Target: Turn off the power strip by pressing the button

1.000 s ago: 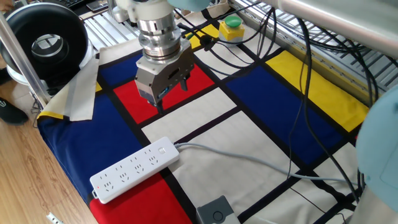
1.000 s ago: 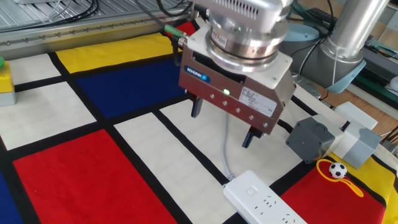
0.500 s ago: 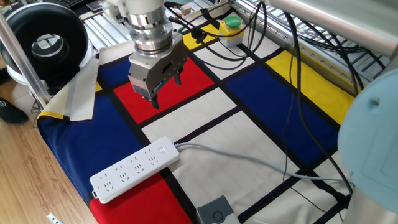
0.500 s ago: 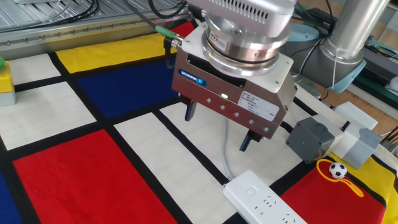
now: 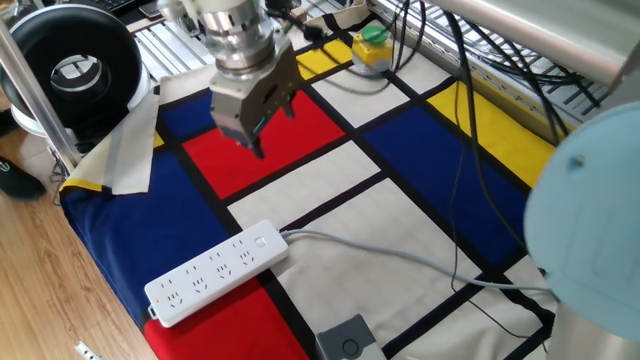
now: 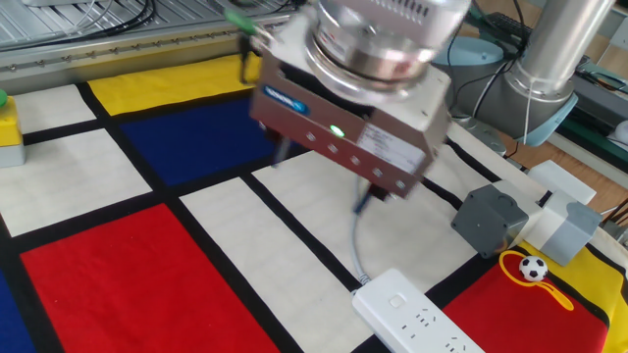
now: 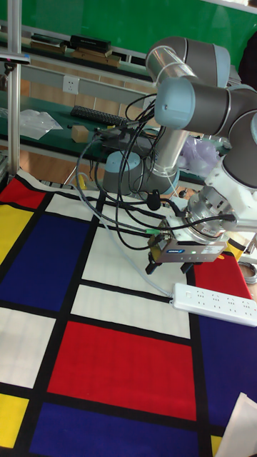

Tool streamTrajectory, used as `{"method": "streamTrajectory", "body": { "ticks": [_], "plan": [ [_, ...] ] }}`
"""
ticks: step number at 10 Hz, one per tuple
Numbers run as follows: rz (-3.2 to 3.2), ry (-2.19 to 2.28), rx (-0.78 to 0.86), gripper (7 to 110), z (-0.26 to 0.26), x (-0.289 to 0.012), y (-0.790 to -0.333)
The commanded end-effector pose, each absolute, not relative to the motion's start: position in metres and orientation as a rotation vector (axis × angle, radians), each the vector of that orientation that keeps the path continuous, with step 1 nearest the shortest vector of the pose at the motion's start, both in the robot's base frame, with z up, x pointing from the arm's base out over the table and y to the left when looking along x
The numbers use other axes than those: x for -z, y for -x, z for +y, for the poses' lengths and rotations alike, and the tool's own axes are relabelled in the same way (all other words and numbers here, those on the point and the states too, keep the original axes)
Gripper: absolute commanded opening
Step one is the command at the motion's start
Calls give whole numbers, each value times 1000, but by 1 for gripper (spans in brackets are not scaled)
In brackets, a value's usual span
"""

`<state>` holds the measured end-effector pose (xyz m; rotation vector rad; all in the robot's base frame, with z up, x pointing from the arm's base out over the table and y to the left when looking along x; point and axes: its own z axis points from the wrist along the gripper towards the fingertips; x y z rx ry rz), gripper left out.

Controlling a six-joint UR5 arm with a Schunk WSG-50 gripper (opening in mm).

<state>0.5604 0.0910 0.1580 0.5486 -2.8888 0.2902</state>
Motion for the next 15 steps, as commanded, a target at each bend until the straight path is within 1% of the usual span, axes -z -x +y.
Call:
{"method": "streamTrajectory", "body": {
  "ticks": [1,3,4,5,7,10,11,12,13,14,15],
  "plan": [
    [-2885,-544,-318,88,82,-169,-567],
    [-2961,-334,-174,88,116,-163,-569],
    [-2974,-271,-152,88,124,-163,-568],
    [-2974,-270,-134,66,131,-162,-566],
    [-2979,-256,-101,66,146,-160,-572],
    [-2982,-244,-84,66,154,-165,-577],
    [-2968,-264,-202,66,132,-173,-573],
    [-2967,-256,-223,66,130,-183,-577],
    [-2952,-280,-277,44,119,-189,-579],
    [-2960,-247,-276,44,118,-191,-578],
    [-2982,-134,-224,44,128,-190,-578]
  ]
}}
